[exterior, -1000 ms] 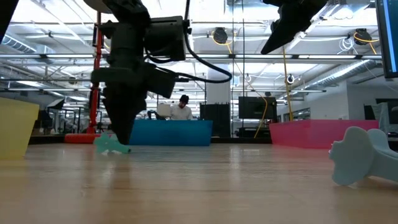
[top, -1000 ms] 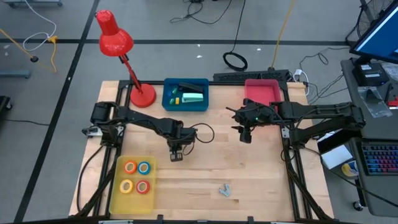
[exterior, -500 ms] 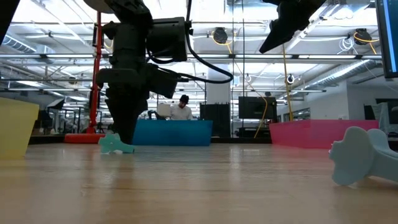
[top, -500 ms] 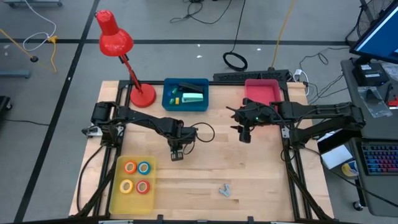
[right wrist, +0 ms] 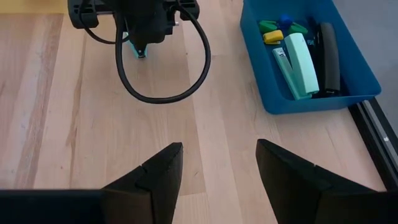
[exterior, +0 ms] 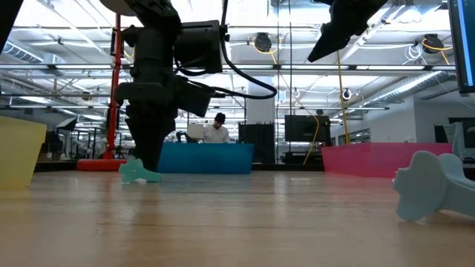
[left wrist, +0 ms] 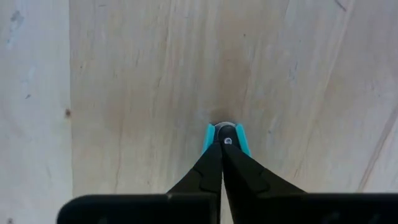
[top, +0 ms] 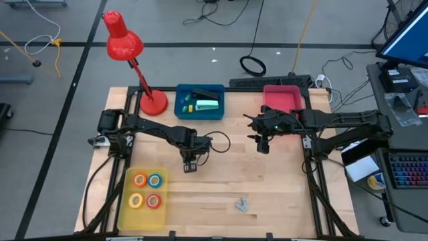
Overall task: Pick and place Stapler, Stapler remover, tape
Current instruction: Put the light blue staple remover into the pink bin
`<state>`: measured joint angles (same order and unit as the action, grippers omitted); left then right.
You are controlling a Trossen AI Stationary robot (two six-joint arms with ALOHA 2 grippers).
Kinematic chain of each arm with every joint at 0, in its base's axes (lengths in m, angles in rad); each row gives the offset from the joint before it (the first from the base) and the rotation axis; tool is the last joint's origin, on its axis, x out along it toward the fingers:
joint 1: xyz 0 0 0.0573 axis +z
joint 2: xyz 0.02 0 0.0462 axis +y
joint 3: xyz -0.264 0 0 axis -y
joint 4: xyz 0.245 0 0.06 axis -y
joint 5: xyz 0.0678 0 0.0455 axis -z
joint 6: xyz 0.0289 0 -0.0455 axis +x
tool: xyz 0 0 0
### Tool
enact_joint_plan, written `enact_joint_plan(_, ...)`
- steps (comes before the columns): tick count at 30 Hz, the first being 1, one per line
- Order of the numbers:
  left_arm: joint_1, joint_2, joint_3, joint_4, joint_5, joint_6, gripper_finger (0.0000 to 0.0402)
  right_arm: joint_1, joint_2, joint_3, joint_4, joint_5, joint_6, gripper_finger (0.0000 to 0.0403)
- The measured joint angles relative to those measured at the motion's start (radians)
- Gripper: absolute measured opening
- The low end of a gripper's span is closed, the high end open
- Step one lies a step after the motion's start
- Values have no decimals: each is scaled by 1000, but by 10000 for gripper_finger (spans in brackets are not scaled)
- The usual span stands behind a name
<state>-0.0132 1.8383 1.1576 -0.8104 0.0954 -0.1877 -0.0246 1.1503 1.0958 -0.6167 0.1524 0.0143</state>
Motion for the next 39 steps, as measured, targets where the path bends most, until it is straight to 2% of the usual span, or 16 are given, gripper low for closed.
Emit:
enact_joint_plan(5, 0, -29, 0, -7, 1, -4, 46, 0, 0, 0, 0, 0, 0, 196)
enact_joint_plan(13, 0, -70, 6, -11, -70, -29, 114, 0, 0, 0, 16, 0, -8, 196)
enact_joint_plan(17, 0, -62, 6, -64, -80, -45, 138, 0, 0, 0, 14, 0, -11, 196)
enact_joint_plan(30, 10, -56, 6, -95, -98, -26, 199, 0, 0, 0, 15, 0, -27, 196)
enact_joint_plan(39, 96, -56, 6, -98, -105, 8, 226, 0, 0, 0, 15, 0, -27, 196)
